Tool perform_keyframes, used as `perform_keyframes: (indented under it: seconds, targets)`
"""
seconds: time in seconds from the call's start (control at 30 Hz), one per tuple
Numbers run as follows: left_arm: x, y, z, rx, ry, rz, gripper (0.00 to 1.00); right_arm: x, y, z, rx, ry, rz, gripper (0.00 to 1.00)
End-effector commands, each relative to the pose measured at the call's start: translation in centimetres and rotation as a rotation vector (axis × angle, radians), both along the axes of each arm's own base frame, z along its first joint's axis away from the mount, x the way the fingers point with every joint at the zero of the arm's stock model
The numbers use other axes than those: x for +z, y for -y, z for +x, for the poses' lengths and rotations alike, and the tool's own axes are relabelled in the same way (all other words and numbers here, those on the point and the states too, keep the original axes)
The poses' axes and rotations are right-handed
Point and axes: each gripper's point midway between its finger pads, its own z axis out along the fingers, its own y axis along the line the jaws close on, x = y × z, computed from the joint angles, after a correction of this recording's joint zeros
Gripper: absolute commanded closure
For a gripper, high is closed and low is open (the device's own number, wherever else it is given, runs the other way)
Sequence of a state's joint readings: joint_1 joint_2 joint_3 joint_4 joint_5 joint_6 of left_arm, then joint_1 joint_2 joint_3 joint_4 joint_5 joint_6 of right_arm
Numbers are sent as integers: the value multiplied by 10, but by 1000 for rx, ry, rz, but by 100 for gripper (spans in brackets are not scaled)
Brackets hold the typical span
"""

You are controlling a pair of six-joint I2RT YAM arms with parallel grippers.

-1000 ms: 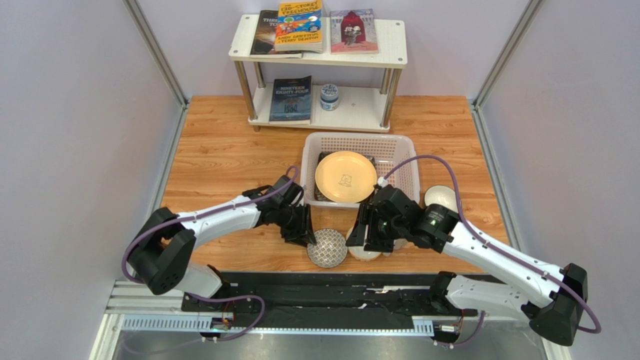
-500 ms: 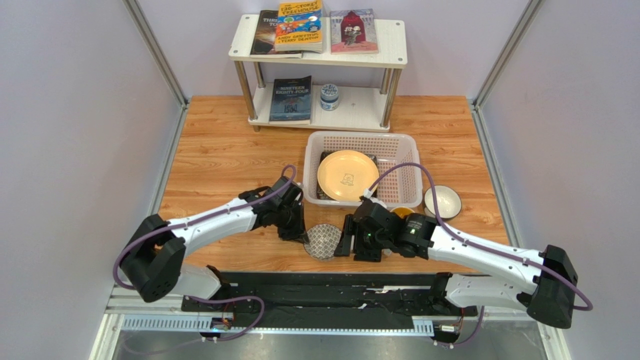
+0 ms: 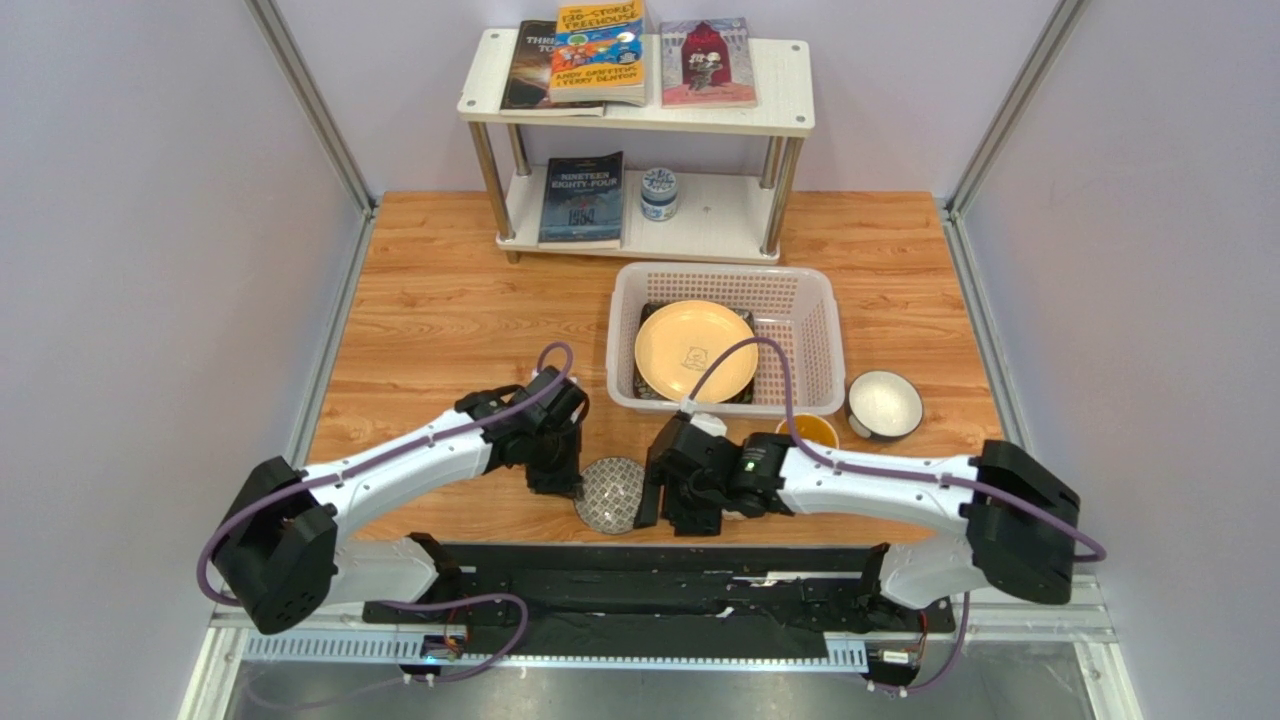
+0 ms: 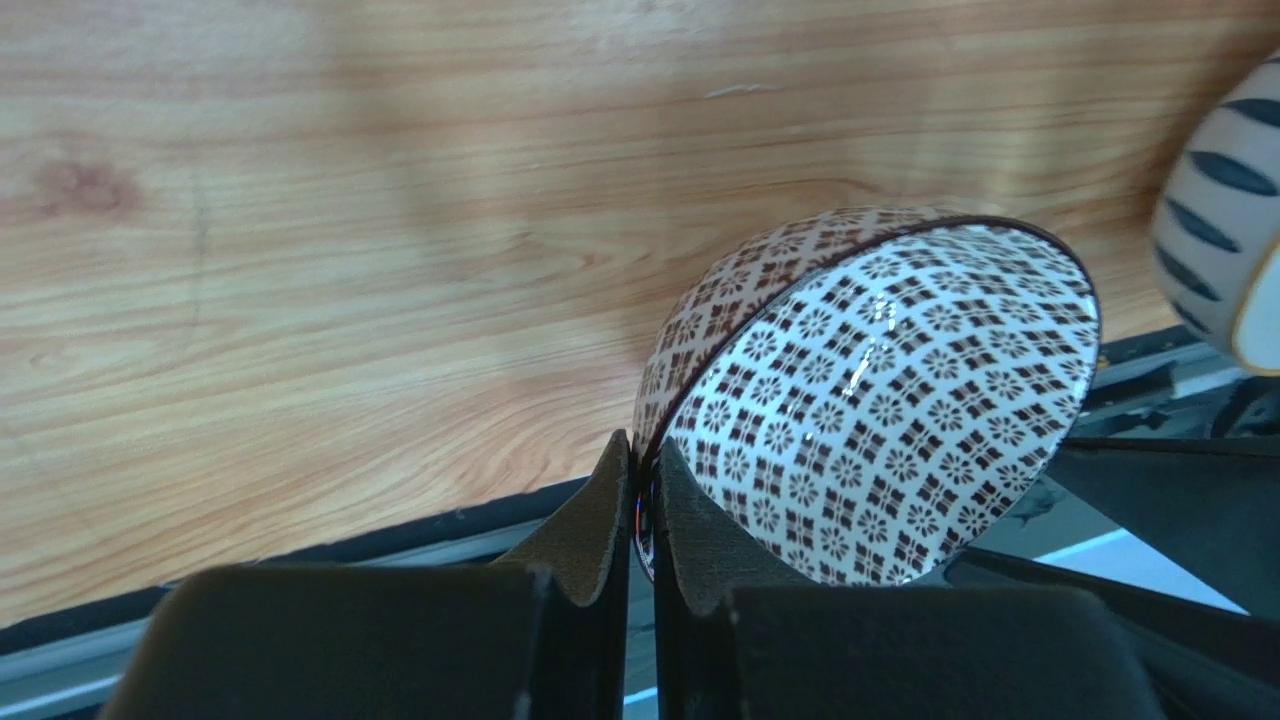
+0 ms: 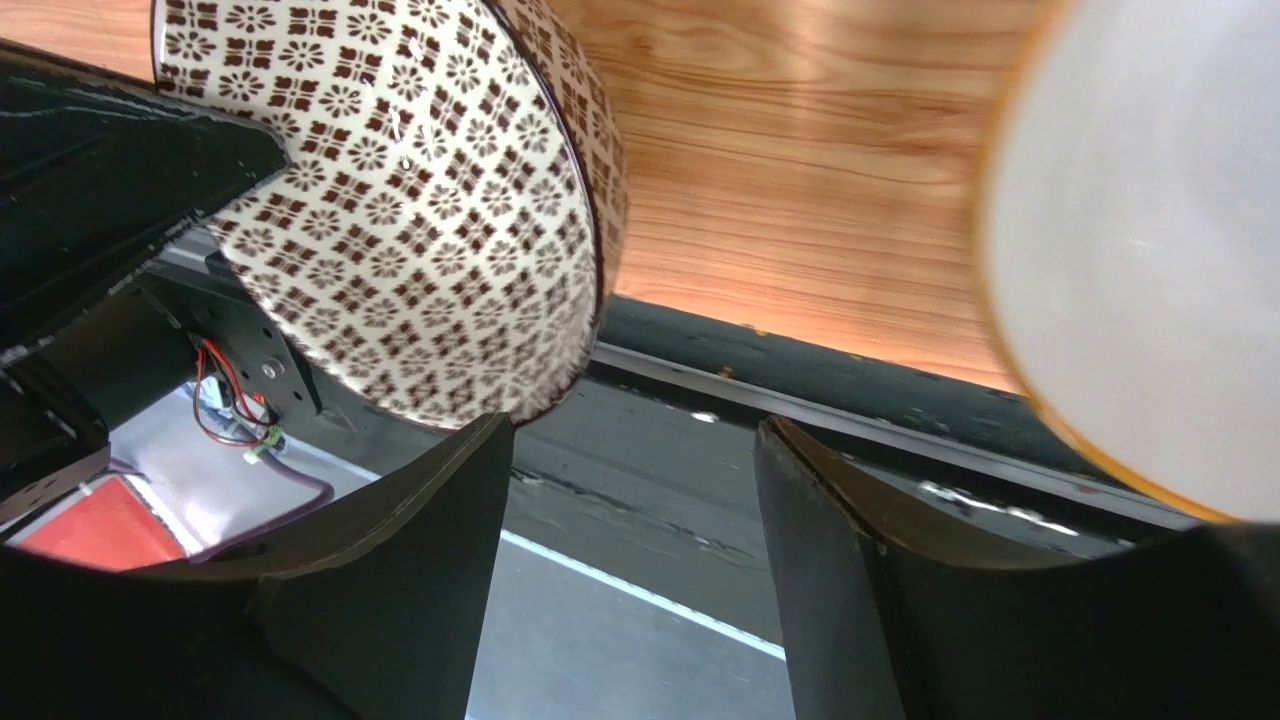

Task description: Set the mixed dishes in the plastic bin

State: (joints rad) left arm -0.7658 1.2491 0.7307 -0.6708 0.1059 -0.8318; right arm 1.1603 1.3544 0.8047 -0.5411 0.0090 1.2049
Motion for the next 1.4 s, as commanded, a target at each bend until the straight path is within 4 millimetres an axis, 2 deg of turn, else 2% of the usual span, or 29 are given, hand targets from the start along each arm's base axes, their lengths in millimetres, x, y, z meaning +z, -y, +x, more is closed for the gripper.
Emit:
perform_keyframes:
  seconds: [0.0,0.13,0.33,0.37,0.4,0.47,0.57,0.6,0.67,0.73,0.77,0.8,0.83,0.87,0.93,0.97,1.0,1.07,1.1,1.17,1.2,1.23,1.3,1.33,1.37]
  targets:
    - [9,5,-3,-1,4,-41,100,14,-41,14,-43,40,69,35]
    - [8,4,-6,-3,-11,-34,100,7,-53,15,-72,20,87,35]
    - [8,-2,-10,5,-6,-28,100,2,-48,21,-113,30,53,38]
    - [9,-2,-10,7,-6,-29,100,0,-47,21,-113,28,40,42]
    - [9,-3,-10,7,-2,-30,100,-1,-44,21,-116,30,27,50]
    - [9,-2,-10,-1,-4,-35,100,-4,-42,21,-102,36,5,56]
    - [10,-2,-10,-4,-3,-33,100,-8,-42,21,-67,37,-29,79]
    - [9,-3,-10,-1,-1,-27,98,-9,-43,20,-54,37,-37,95]
    - [12,-8,-9,14,10,-7,94,-9,-45,19,-14,39,-53,100]
    - [16,-13,-7,26,32,4,80,-5,-45,19,1,52,-63,100]
    - [22,-19,-4,42,66,15,75,5,-48,18,29,76,-52,100]
    - [27,-22,-2,46,91,16,58,10,-49,19,39,94,-45,100]
    - [36,-33,3,81,147,38,48,21,-50,19,50,112,-42,100]
    - [42,-41,6,110,175,53,31,33,-49,21,70,138,-31,100]
    - [54,-59,10,165,217,65,26,52,-47,27,76,189,-29,100]
    - [66,-72,19,231,260,35,23,65,-44,29,78,206,-33,100]
    - [70,-78,21,255,276,25,22,82,-42,34,82,252,-16,100]
    - [83,-92,27,280,337,24,20,100,-32,43,69,277,-17,100]
    - [84,-99,29,298,347,41,20,121,-30,50,55,300,18,100]
    - [84,-98,33,291,336,42,20,139,-19,70,5,318,43,100]
    - [81,-97,32,292,319,51,20,158,-16,80,2,359,72,100]
    - [75,-96,33,295,286,63,20,166,-1,99,-48,372,57,100]
    - [70,-91,35,287,264,58,20,185,14,121,-84,400,59,100]
    - [66,-87,34,276,240,53,20,186,34,144,-124,410,31,100]
    - [65,-85,35,270,237,48,20,188,39,152,-123,398,43,100]
